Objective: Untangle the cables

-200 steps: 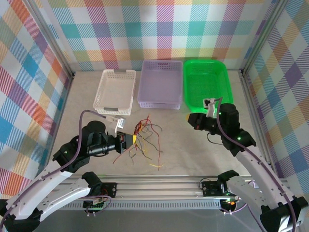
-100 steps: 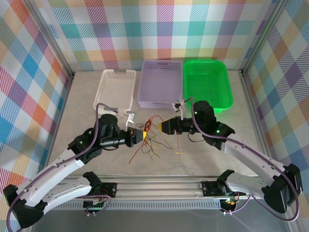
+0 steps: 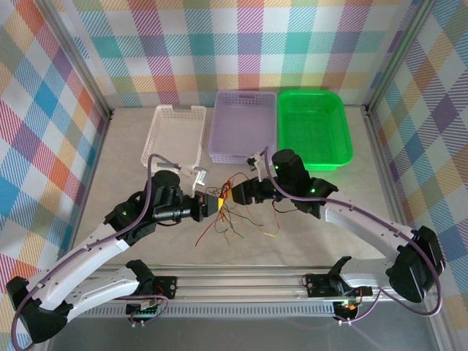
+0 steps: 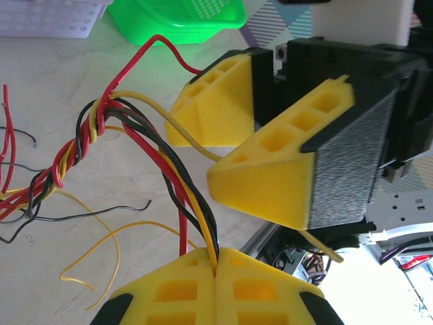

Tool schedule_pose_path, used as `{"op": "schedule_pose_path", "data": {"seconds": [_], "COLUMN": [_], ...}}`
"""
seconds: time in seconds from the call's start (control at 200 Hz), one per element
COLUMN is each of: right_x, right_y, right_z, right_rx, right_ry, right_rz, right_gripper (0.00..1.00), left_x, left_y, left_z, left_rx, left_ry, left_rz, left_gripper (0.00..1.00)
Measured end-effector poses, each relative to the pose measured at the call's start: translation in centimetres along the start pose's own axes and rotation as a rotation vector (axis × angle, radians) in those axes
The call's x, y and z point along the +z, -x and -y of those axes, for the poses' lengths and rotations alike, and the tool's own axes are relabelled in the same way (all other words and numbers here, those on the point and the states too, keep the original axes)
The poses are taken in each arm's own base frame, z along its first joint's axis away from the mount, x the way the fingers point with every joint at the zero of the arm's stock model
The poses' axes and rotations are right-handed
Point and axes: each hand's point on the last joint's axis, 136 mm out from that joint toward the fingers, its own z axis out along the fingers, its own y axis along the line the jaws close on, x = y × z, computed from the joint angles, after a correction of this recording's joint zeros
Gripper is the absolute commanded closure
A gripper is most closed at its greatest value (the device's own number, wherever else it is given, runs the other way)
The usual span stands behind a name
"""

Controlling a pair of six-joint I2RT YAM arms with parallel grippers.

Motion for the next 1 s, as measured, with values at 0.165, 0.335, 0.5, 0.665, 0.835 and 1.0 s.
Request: {"op": "schedule_pose_path", "data": {"seconds": [0.165,0.335,0.5,0.665,0.835,1.0], "right_x": [0.7,1.3,0.6,-3.4,-7.9,-10.8], "right_y": [-0.6,-1.2,-1.1,1.6,3.2,3.5], "right_z": [0.4,0.8,2.8,5.0,6.6,7.5], "right_rx": [0.005,0.010,0.024,0.072,0.135,0.184], "right_ry": [-0.005,-0.024,-0.144,-0.221,-0.258,-0.275], "right_rz": [-0.027,-0.050,-0.033,0.084,0.195,0.251], "right_gripper": [0.65,1.00,1.00,1.00,1.00,1.00], "left_x": [-0.1,-0.2,-1.9,-4.4,-6.0,-7.2], "left_y": [0.1,0.0,0.5,1.5,2.3,3.6], "left_z": [0.1,0.0,-0.1,-0.3,-1.3,-2.1], "left_rx": [0.006,0.011,0.052,0.112,0.162,0.203], "left_ry": [-0.002,0.003,0.054,0.128,0.218,0.307], "left_rz": [0.004,0.000,0.013,0.042,0.046,0.052], "left_gripper": [1.00,1.00,1.00,1.00,1.00,1.00]}}
